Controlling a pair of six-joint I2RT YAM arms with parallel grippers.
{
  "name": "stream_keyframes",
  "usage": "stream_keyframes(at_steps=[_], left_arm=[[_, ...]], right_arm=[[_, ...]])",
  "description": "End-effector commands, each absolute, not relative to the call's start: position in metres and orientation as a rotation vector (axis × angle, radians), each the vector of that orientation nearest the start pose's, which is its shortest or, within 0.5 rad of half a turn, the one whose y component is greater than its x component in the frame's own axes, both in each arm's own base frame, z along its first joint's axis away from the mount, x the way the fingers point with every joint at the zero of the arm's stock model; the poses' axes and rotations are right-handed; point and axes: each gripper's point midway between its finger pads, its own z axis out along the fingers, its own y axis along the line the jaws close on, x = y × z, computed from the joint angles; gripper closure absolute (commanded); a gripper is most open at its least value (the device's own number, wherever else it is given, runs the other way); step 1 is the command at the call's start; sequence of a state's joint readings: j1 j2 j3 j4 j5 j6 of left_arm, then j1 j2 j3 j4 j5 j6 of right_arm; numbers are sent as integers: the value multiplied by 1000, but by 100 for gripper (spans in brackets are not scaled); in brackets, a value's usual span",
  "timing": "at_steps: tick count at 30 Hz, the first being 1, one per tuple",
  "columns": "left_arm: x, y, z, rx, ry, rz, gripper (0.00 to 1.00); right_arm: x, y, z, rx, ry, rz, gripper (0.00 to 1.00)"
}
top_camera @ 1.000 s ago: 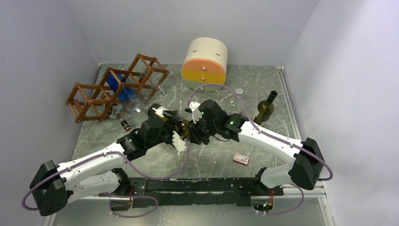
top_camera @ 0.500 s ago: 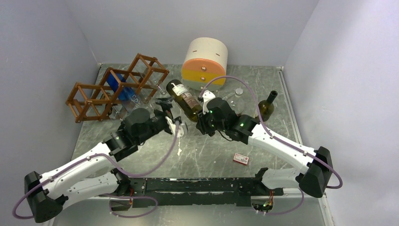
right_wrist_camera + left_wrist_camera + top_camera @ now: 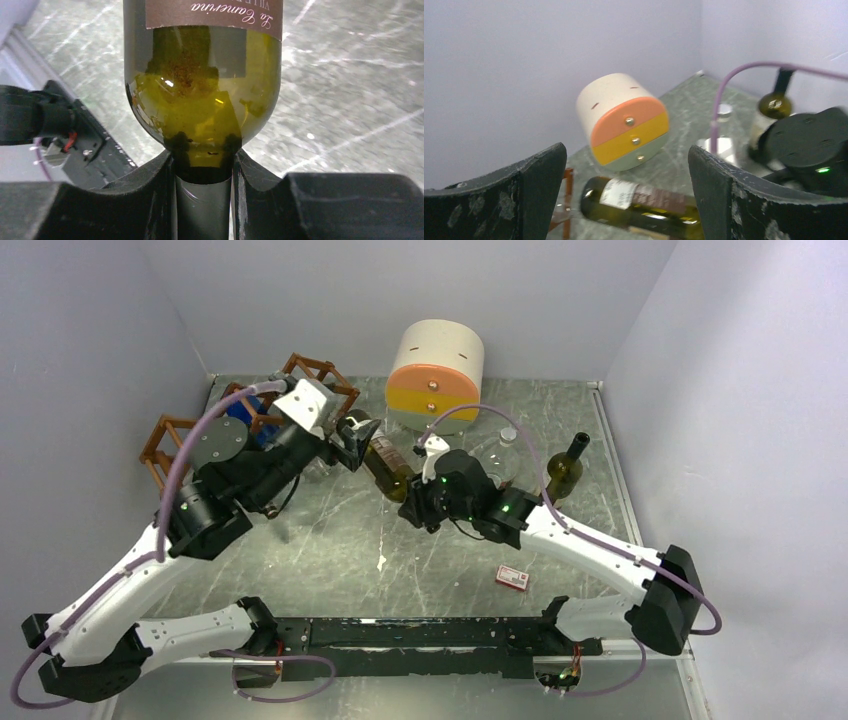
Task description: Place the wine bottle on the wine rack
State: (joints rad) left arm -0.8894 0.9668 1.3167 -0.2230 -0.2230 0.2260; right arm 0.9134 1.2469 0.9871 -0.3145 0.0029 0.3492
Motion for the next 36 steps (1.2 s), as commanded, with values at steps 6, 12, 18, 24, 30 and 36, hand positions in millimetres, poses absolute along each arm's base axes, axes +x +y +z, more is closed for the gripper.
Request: stream_keyframes(at_steps=[6,12,18,24,30,36], left_arm=[[214,-214,504,477,1329,-600,5],[222,-200,510,435,1344,-521,5],[224,-185,508,405,1370,-459,5],[218,-166,504,376,1404,-419,5],[211,-149,499,352,1428,-397,5],[205,-140,493,349,1447,-388,5]], right_arm=[[183,399,263,-642,1882,1194,100],[159,458,262,-703,1858,1284,100],[143,513,262,-711,1830,1289,100],[147,562,242,-655,1912,1273,100],[148,597,224,-677,1925,1250,100],[149,613,199,-699,1962,1208,100]])
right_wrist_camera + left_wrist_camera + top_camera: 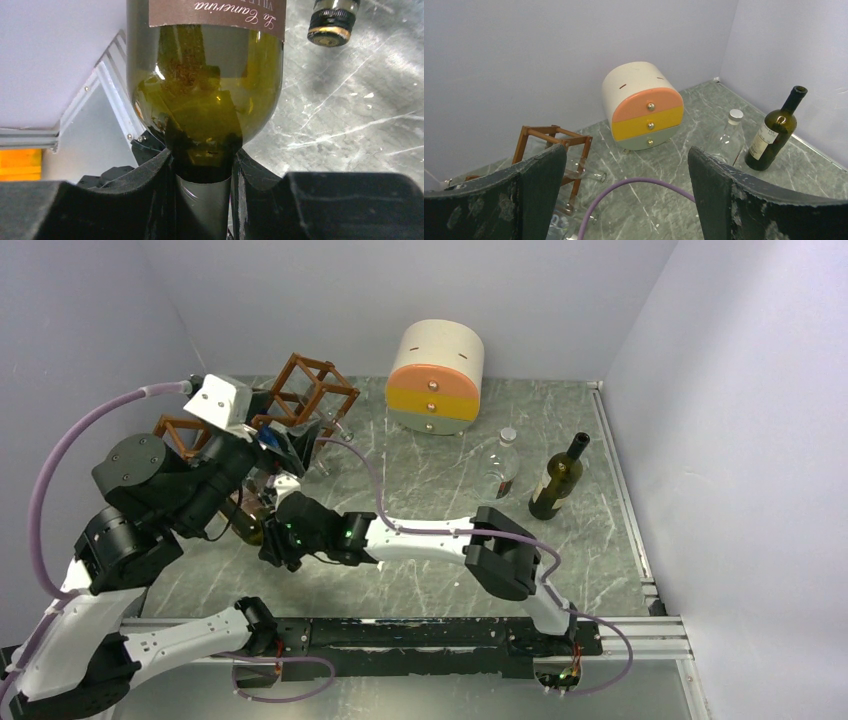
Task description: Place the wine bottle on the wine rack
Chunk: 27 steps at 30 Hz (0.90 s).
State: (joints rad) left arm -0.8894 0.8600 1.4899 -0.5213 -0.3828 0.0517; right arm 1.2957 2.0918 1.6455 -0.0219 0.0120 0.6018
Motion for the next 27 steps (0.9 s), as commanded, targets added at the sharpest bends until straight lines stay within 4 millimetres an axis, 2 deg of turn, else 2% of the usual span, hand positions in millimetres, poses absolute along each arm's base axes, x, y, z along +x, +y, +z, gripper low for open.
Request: stream_keyframes(at_steps=[1,6,14,23,27], left_arm=[[204,-139,493,350,1450,-388,5],[203,-137,489,353,1452,-385,5],[203,-136,484,361,1472,-374,5],[201,-134,487,357,1467,-378,5],[202,-134,486,360,1477,-371,5]], right_arm=[[150,615,196,-703,1966,1203,100],[154,623,183,-702,1977,1182,100],[163,644,188,-667,1940,1197,100],[188,666,189,-551,1975,1236,100],[195,674,188,-541,1971,1249,92]])
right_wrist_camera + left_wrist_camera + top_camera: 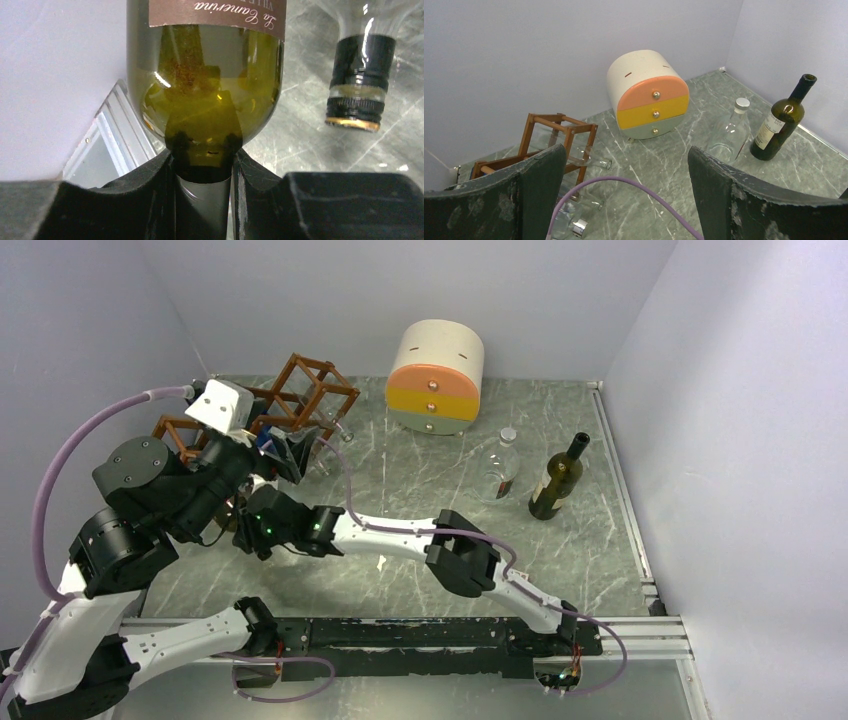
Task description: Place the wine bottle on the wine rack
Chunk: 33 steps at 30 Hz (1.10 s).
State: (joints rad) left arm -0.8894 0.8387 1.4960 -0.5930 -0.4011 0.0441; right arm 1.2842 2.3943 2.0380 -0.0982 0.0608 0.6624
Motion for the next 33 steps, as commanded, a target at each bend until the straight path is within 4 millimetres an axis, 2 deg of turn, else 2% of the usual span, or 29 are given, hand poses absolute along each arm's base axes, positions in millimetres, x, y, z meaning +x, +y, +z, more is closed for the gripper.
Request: stream_keyframes(at_steps=[1,7,9,17,21,33], left_arm=[[202,-135,485,364,1482,-371,5],[207,-140,480,377,1504,-355,5],[208,-141,479,379,1508,-351,5],[207,-138,481,375,1518,-340,5],[207,-136,480,366,1530,-340,5],[203,-131,475,351,1538,-347,5]], right_arm=[[197,675,189,-539,1970,1251,91],[213,680,191,-505,1953,1260,77],[217,684,195,-521,1930,1269,76],[242,690,184,-458,1906,1264,66],[250,696,179,-423,1889,1268,60],[258,699,192,-342,1829,1297,47]])
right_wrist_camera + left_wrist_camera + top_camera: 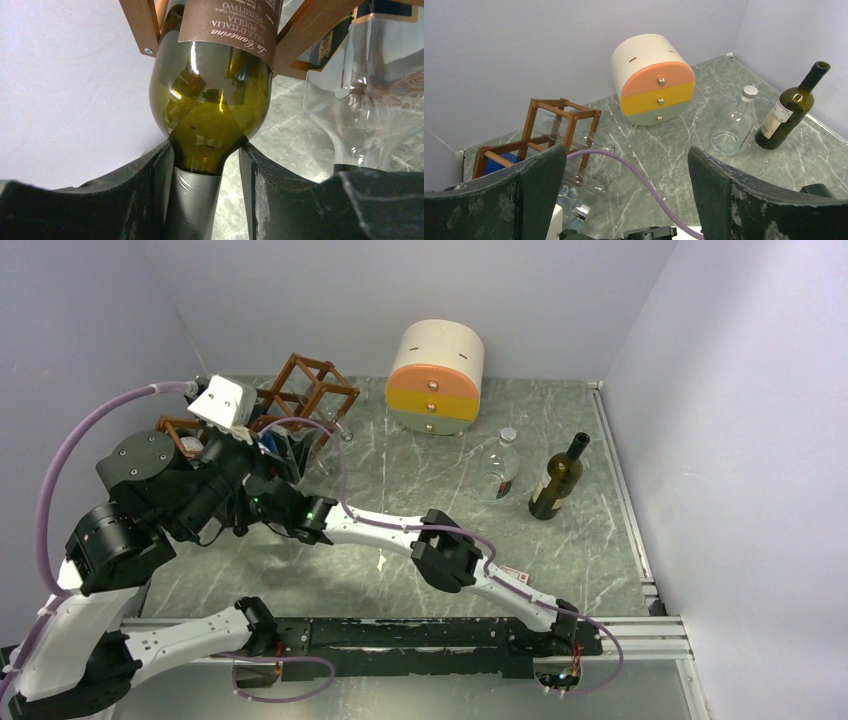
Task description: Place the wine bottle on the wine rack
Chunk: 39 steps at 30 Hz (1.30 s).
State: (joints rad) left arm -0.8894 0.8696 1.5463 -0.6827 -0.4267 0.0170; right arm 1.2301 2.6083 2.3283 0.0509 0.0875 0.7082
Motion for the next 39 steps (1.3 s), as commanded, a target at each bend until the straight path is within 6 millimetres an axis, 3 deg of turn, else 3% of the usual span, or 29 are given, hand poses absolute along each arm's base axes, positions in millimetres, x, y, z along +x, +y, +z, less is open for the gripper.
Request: stream_keyframes(at_steps=[1,9,18,29,39], left_arm=[[203,-130,475,351,1538,-346,5],[203,-130,474,353,1540,-341,5],[205,-131,470,356,1552,-334,5],[207,-128,468,346,1574,-308,5],[204,-128,477,338,1539,-332,5]], right_arm=[[258,699,192,-343,1827,1301,46],[263,704,185,-335,1798,1307,46],[275,703,194,-297,1700,1281,46],[292,703,190,-279,1641,1254,44],[278,689,239,-362,1588,1283,43]])
